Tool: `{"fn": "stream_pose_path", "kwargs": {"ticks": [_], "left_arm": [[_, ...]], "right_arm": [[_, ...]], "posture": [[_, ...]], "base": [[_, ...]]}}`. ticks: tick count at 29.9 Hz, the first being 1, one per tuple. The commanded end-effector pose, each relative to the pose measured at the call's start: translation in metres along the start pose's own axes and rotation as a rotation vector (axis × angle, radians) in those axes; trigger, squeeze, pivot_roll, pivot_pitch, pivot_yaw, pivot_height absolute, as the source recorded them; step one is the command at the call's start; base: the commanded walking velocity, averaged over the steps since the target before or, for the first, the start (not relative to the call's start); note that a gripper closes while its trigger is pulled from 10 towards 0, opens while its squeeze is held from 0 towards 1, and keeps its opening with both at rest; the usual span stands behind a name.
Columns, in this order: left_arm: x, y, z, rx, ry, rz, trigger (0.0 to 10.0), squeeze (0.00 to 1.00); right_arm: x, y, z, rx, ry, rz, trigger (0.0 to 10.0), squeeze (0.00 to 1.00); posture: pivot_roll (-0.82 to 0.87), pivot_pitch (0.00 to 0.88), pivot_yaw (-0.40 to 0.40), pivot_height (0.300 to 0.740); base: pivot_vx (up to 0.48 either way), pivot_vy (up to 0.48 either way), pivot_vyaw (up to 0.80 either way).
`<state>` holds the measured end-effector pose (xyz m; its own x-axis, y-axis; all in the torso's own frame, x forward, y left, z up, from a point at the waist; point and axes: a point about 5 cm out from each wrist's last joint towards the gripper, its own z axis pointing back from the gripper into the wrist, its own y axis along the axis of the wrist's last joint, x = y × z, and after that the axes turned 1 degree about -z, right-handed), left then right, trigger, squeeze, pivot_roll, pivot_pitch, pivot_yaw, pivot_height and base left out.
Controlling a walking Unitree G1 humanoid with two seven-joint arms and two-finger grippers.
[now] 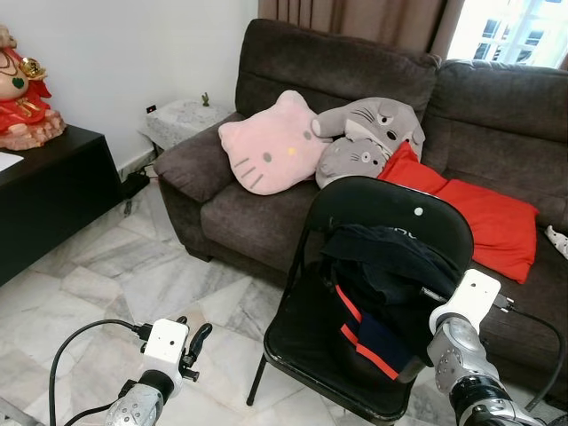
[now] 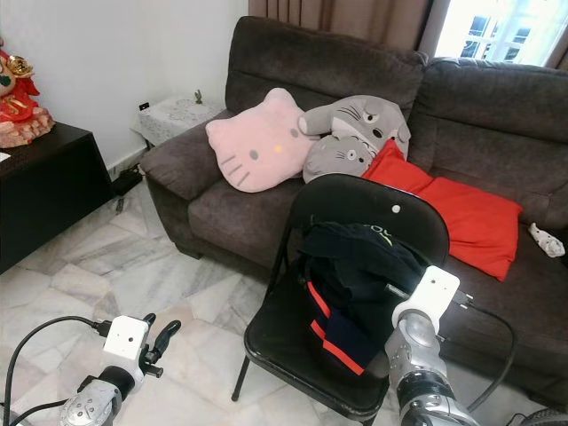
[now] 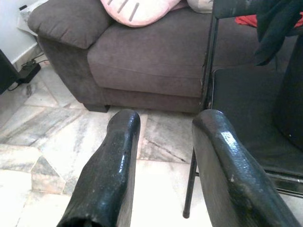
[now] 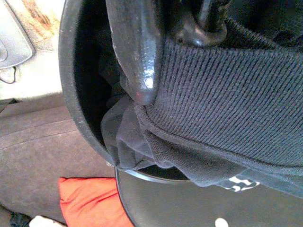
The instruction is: Hang hanger
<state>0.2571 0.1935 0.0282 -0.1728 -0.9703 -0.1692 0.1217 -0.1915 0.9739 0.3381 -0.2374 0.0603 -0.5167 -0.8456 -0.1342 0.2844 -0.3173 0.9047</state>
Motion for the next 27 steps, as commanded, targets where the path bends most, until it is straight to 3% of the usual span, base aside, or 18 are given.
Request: {"fn": "stream_pose_path", "kwargs": {"ticks": [1, 9, 17, 18, 24, 27], "left_arm": [[0.001, 0.000, -0.001, -0.005, -0.004, -0.001, 10.0, 0.00], [0.001, -0.001, -0.002, -0.006, -0.003, 0.000, 10.0, 0.00], [0.001, -0.001, -0.003, -0.006, 0.001, 0.002, 10.0, 0.00], [0.001, -0.001, -0.003, -0.006, 0.001, 0.002, 10.0, 0.00], [0.000, -0.001, -0.002, -0.009, 0.000, 0.001, 10.0, 0.00], [0.000, -0.001, -0.002, -0.010, 0.001, 0.000, 10.0, 0.00]], "right_arm": [[-0.001, 0.004, -0.001, 0.007, -0.005, -0.004, 0.0, 0.00], [0.007, 0.025, -0.003, 0.119, -0.058, -0.016, 0.0, 0.00], [0.010, 0.085, -0.004, 0.316, -0.080, -0.056, 0.0, 0.00], [0.010, 0.085, -0.004, 0.316, -0.080, -0.056, 0.0, 0.00], [-0.012, 0.134, 0.008, 0.515, 0.026, -0.123, 0.0, 0.00], [-0.013, 0.147, 0.013, 0.571, 0.024, -0.145, 0.0, 0.00]], "posture": [[0.05, 0.000, -0.016, 0.740], [0.05, 0.000, -0.015, 0.740], [0.05, 0.000, -0.017, 0.740], [0.05, 0.000, -0.017, 0.740], [0.04, 0.000, -0.012, 0.740], [0.04, 0.000, -0.012, 0.740]], "base": [[0.000, 0.000, 0.00], [0.000, 0.000, 0.00], [0.000, 0.000, 0.00], [0.000, 0.000, 0.00], [0.000, 0.000, 0.00], [0.000, 0.000, 0.00]]}}
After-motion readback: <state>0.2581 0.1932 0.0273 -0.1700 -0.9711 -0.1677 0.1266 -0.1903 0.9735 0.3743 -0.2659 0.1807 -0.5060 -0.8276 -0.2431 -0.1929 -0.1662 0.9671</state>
